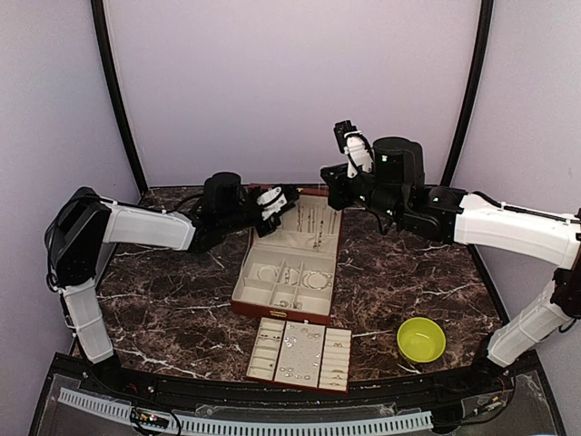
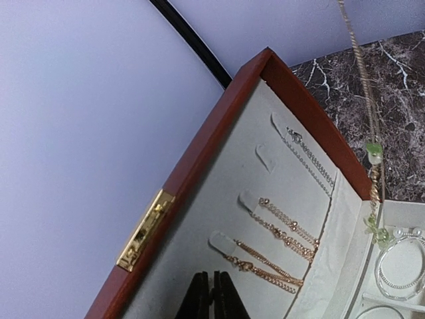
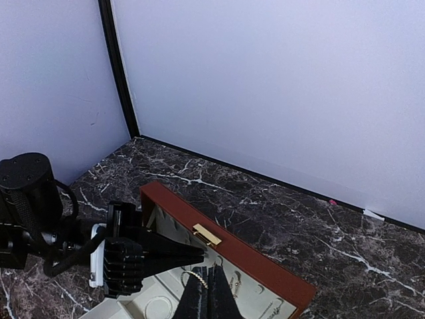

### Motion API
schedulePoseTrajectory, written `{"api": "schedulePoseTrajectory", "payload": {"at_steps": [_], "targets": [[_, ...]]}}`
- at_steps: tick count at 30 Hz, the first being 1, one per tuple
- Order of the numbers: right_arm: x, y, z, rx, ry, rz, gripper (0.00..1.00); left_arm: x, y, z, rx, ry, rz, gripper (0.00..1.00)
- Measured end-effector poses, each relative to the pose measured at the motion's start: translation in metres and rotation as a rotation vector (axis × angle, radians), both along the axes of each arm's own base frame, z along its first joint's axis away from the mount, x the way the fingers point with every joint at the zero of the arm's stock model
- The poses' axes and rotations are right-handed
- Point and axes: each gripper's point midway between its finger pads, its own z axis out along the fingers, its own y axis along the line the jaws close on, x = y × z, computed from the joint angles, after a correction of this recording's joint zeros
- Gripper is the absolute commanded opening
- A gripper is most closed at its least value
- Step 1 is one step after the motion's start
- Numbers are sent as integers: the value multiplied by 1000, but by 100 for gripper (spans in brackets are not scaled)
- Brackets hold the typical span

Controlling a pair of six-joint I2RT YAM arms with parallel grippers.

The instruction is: Organize the mixed jewelry

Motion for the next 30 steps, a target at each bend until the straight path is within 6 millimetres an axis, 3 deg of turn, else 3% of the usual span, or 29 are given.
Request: {"api": "schedulePoseTrajectory", "payload": {"at_steps": [9, 30], "targets": [[0, 0, 0, 0, 1, 3, 0, -10, 2, 2, 15, -47, -3, 2], [1, 0, -2, -2, 3, 1, 0, -9, 2, -1, 91, -129, 14, 1]]}}
